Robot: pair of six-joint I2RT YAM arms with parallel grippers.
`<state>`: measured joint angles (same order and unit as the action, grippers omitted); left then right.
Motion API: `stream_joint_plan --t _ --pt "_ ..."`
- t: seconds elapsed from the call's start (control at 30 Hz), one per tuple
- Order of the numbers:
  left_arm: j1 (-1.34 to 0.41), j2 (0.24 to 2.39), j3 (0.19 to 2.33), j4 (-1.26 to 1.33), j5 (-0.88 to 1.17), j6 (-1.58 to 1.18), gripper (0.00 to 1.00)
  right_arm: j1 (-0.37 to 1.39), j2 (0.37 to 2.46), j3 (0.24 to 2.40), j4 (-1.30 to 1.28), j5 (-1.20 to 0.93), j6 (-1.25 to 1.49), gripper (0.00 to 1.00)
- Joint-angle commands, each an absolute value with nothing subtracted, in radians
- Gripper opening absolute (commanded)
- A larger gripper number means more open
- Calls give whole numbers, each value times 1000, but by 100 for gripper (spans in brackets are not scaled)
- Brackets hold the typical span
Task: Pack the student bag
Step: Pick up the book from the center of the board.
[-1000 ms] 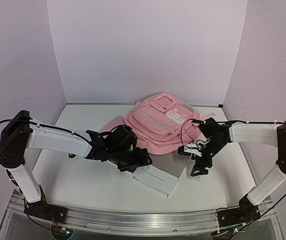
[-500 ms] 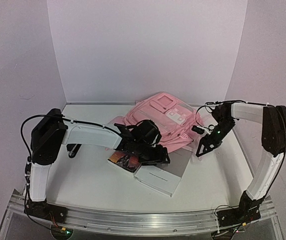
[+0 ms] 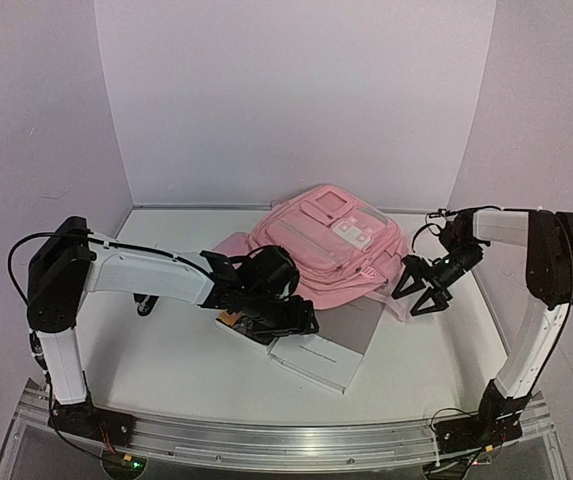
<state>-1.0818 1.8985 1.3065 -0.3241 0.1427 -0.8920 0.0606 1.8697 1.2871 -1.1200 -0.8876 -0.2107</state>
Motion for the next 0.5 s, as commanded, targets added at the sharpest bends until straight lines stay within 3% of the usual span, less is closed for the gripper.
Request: stream_joint_plan --t 0.0,0.23,0.47 --pt "-1075 1927 1339 -355 112 -910 73 66 1811 1133 -1007 -983 17 93" --pt "-1084 1999 1399 -357 143 -916 72 65 1701 932 -778 -956 175 94" --pt "-1121 2023 1485 -426 157 -863 73 66 1723 913 -739 -939 178 95"
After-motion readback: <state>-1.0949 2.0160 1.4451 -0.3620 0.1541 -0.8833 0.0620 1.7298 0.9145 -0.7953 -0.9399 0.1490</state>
